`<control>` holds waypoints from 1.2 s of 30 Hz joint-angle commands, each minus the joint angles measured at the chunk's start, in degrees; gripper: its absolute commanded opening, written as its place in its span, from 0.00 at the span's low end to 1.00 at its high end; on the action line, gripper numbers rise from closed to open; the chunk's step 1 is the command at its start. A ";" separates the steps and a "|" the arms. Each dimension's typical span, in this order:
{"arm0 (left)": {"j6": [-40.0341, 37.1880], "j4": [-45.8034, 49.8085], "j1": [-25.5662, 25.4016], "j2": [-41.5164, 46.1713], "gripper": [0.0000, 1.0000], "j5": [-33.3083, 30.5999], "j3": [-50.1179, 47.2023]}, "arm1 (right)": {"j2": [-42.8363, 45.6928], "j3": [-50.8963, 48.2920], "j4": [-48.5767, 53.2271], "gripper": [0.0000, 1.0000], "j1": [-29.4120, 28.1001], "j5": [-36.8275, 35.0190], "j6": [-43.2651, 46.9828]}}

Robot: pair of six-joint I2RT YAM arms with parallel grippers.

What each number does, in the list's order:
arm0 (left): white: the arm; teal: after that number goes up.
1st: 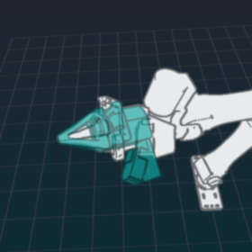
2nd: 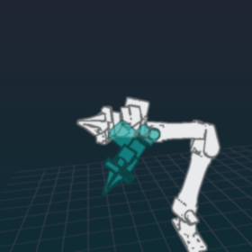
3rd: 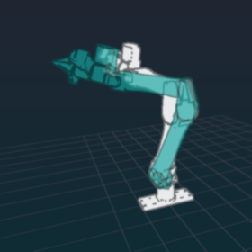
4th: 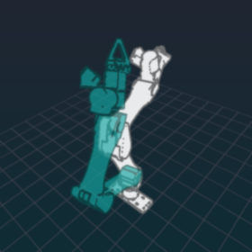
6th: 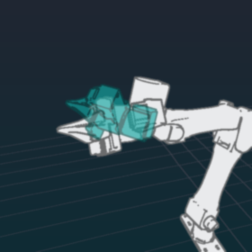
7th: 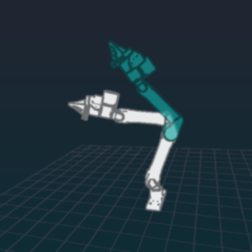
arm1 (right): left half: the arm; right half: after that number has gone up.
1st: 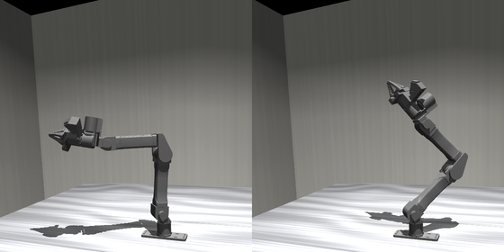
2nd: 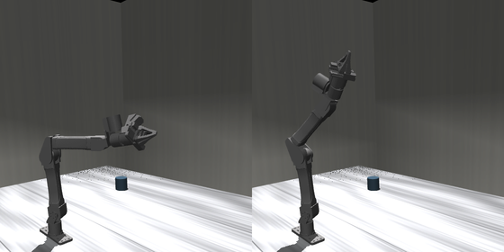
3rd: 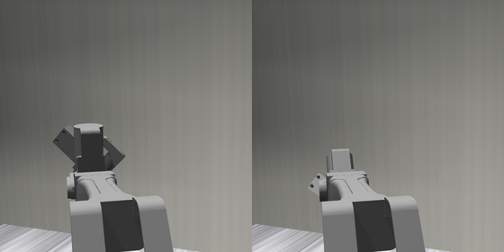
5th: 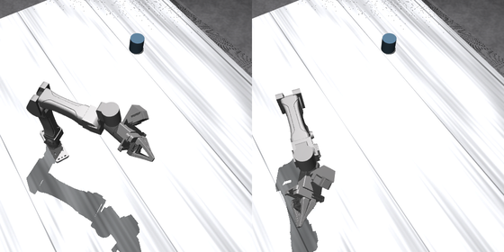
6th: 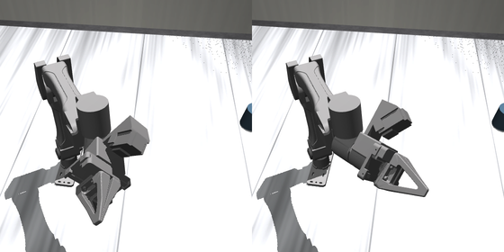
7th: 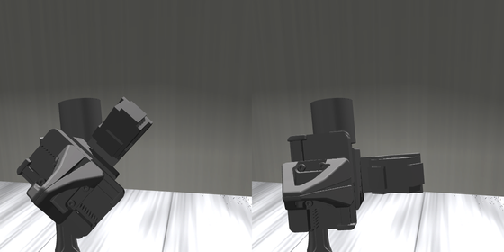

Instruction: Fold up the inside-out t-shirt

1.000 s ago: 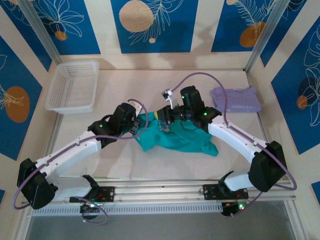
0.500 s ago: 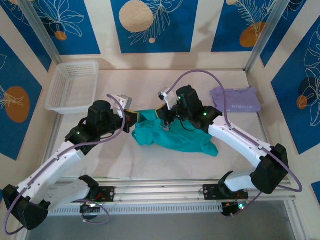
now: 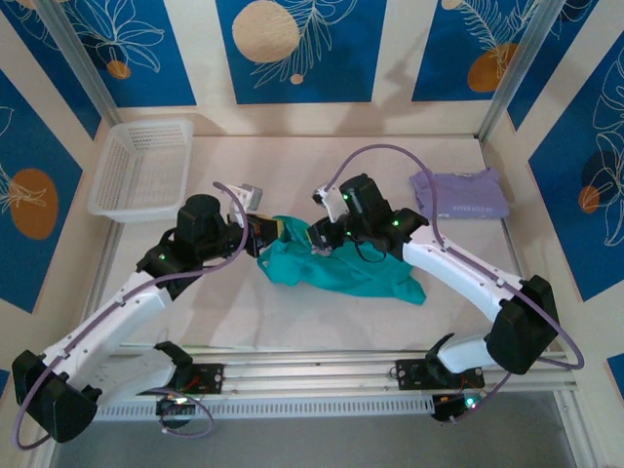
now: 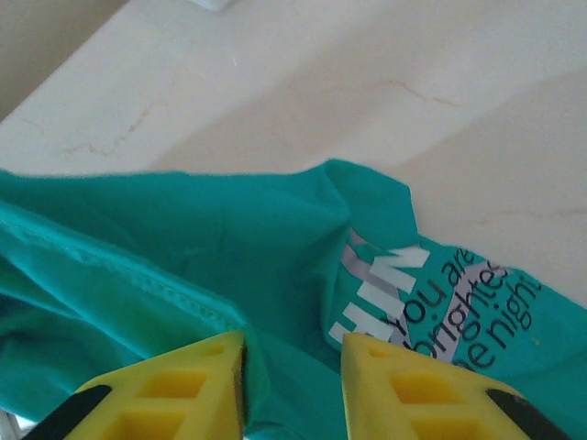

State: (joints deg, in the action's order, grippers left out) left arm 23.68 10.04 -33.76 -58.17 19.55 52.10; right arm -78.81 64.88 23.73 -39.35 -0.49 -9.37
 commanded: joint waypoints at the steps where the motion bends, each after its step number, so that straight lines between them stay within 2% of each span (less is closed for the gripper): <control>1: 0.79 -2.03 0.55 -0.55 0.00 1.44 0.02 | 2.71 -1.92 1.36 0.36 0.30 -0.69 -2.07; 11: 0.25 -1.81 0.29 -1.07 0.00 0.70 -0.11 | 3.72 -3.23 -2.68 0.45 0.33 5.65 -9.19; 18: -0.10 -2.31 0.15 -0.45 0.00 0.24 -1.11 | 1.15 -2.42 -1.39 0.43 0.65 2.84 -10.91; 21: -1.12 -1.56 0.12 0.26 0.00 -0.89 -1.46 | 1.87 -2.89 -0.40 0.37 1.66 1.99 -11.03; 25: -2.56 -1.21 0.10 1.44 0.00 -2.94 -2.15 | 2.82 -2.92 1.46 0.15 3.42 3.10 -10.67; 29: -3.88 0.07 0.10 2.29 0.00 -5.70 -2.17 | 4.30 -3.26 2.09 0.02 4.74 5.33 -9.99; 36: -7.40 4.67 0.14 2.43 0.00 -12.50 -2.02 | 7.72 -5.25 -2.10 0.00 7.32 15.20 -7.57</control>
State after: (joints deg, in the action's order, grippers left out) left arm 19.11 11.90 -33.76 -56.62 11.66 50.15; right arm -73.06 60.90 23.05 -33.15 9.13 -18.79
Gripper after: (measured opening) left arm 0.046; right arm 0.066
